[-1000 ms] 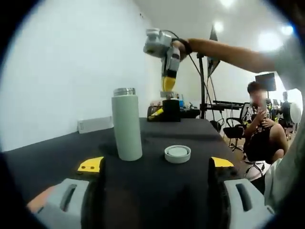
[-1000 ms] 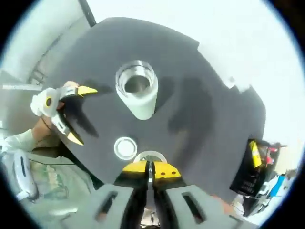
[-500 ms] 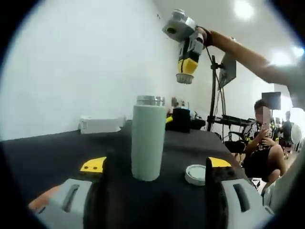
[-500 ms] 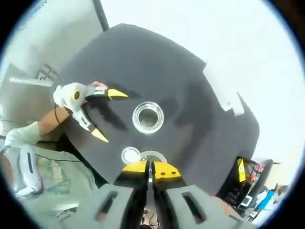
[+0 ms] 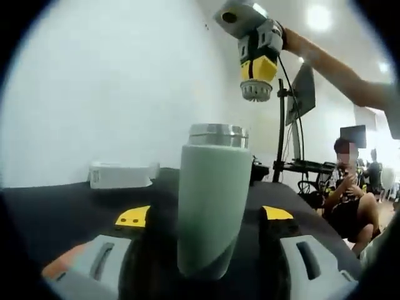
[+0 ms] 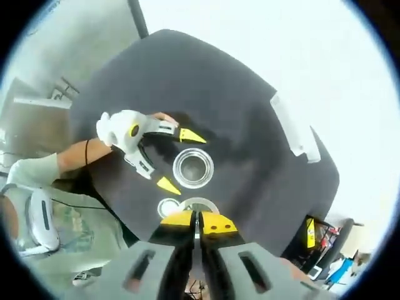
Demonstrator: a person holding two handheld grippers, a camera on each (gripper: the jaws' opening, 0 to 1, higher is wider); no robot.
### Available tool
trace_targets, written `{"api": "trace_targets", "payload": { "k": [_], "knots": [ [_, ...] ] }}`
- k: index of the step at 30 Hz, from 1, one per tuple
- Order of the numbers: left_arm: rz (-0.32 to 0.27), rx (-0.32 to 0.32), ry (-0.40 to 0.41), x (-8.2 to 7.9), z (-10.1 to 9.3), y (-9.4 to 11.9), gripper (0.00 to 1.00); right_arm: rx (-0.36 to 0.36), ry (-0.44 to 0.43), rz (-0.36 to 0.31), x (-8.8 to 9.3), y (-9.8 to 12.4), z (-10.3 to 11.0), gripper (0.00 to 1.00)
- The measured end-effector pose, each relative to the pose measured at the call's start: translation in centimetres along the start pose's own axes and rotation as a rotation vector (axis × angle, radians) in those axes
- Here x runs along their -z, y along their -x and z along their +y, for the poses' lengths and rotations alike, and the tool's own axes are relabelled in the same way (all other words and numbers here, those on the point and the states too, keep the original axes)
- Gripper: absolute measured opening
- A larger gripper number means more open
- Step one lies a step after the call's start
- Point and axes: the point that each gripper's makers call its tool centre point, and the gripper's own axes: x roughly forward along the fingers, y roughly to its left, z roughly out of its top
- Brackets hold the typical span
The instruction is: Assemble the cup parts correctly, then place the assembled cup into the box.
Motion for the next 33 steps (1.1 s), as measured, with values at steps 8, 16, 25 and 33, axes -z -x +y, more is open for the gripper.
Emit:
{"api": "trace_targets", "payload": {
  "k": [8, 16, 25, 33],
  "knots": [
    [-0.002, 0.010, -0.036, 0.5, -0.3, -0.7, 0.46, -0.012, 0.025, 0.009, -0.8, -1.1, 0.1, 0.01],
    [-0.015, 0.024, -0.067, 0.3, -0.3, -0.8, 0.40, -0.025, 0.050, 0.001, -2.3, -2.1, 0.6, 0.01],
    [-0.005, 0.023, -0.066, 0.3, -0.2, -0.5, 0.40, 0.002, 0.095, 0.041, -3.6, -4.1, 1.0, 0.01],
    [-0.004, 0.022, -0.066, 0.3, -0.2, -0.5, 0.40, 0.009, 0.111, 0.084, -3.2, -5.8, 1.5, 0.01]
  ]
}}
